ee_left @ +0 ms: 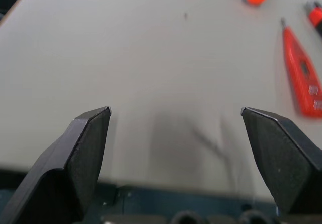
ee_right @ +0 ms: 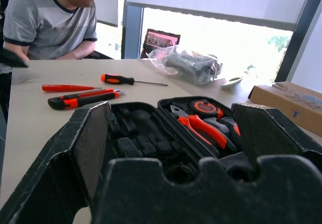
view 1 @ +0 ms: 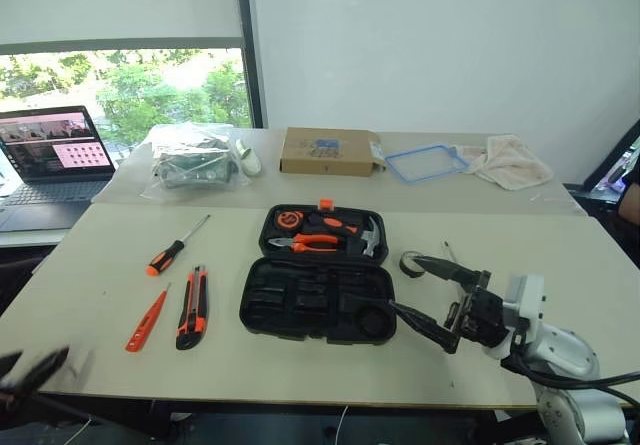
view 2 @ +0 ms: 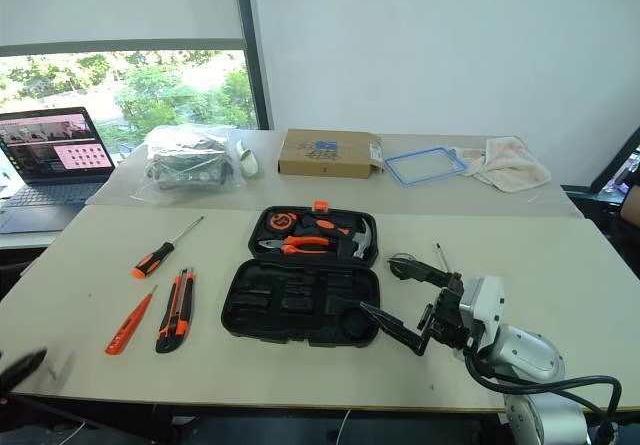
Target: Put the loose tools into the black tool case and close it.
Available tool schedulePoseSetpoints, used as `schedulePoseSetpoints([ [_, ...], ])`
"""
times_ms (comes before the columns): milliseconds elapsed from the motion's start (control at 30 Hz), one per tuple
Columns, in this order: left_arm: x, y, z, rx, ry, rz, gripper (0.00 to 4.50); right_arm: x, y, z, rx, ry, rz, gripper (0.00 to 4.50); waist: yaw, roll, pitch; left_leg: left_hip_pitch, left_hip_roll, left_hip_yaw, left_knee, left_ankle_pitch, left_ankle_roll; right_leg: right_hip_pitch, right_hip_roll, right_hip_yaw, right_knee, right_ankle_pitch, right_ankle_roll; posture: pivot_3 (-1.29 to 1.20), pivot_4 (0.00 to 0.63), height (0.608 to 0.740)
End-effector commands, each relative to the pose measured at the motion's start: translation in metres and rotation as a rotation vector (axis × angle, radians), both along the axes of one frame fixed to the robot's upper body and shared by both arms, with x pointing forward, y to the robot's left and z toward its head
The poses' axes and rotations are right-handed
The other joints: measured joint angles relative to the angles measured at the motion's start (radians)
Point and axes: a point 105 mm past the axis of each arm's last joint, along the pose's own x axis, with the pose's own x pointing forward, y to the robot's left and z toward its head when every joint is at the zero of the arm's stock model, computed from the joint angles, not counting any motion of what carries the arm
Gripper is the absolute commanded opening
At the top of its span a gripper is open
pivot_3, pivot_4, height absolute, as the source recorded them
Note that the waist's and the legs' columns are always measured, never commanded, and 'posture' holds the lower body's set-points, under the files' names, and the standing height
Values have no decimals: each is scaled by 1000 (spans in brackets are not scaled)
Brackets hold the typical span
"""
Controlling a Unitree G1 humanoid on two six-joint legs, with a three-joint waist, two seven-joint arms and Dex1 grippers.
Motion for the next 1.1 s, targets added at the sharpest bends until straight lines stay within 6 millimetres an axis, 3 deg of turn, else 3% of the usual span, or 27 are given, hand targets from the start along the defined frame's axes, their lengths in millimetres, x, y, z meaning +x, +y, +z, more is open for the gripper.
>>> schedulePoseSetpoints([
  [33, 44, -21, 16, 32, 84, -98, 4442, -2, -3, 3, -18, -45, -8, 4500, -3, 0, 0, 1, -1, 0, 0, 0, 0, 0, 0, 0, 2, 0, 0, 0, 150, 740],
  [167, 103, -25, 14, 86, 181, -93, 4442, -2, -4, -1, -25, -46, -17, 4500, -21, 4, -1, 2, -2, 1, -1, 0, -1, 0, 0, 2, 8, 0, 0, 0, 150, 740],
  [367, 139, -29, -5, 113, 312, -110, 4442, -3, -7, -2, -24, -60, -54, 4500, -62, 3, -1, -2, -4, 0, 0, 1, -2, -15, 0, -3, 16, 4, -7, 0, 150, 740],
  [467, 146, -32, -17, 143, 378, -134, 3337, -6, -11, -3, -24, -66, -85, 4500, -70, 2, -1, -2, -8, -1, 0, -1, -1, -20, -1, -4, 14, 5, -7, 0, 150, 740],
  [567, 149, -28, -14, 156, 365, -132, 2313, -8, -14, -3, -26, -72, -111, 4500, -71, 2, -1, -2, -12, -2, 1, -1, 0, -26, -4, -4, 14, 5, -7, 0, 150, 740],
  [700, 157, -32, 10, 159, 229, -205, 759, -11, -19, -5, -32, -72, -137, 4500, -66, 2, -1, -2, -14, -2, 2, -1, 0, -28, -5, -2, 15, 7, -8, 0, 150, 740],
  [800, 163, -56, 45, 195, 13, -418, 624, -12, -26, -4, -41, -77, -158, 4500, -55, 1, -1, -3, -13, -1, 4, -1, 0, -29, -4, -2, 15, 7, -8, 0, 150, 740],
  [867, 161, -91, 75, 218, -163, -649, 623, -12, -31, -3, -52, -81, -171, 4500, -47, 1, -1, -4, -13, -1, 5, -1, 0, -29, -4, -2, 15, 8, -8, 0, 150, 740],
  [933, 155, -123, 88, 246, -236, -842, 623, -13, -35, -2, -63, -82, -179, 4500, -37, 1, -1, -6, -13, -2, 7, -1, 1, -29, -5, -3, 14, 9, -7, 0, 150, 740],
  [1033, 142, -185, 88, 349, -213, -1188, 623, -14, -41, -1, -79, -81, -189, 4500, -27, 1, -1, -9, -14, -2, 12, -3, 3, -29, -5, -3, 14, 9, -6, 0, 150, 740],
  [1100, 135, -212, 74, 450, -157, -1335, 623, -14, -42, 0, -83, -82, -192, 4500, -27, 1, -1, -12, -14, -2, 16, -3, 4, -29, -5, -3, 14, 10, -4, 0, 150, 740],
])
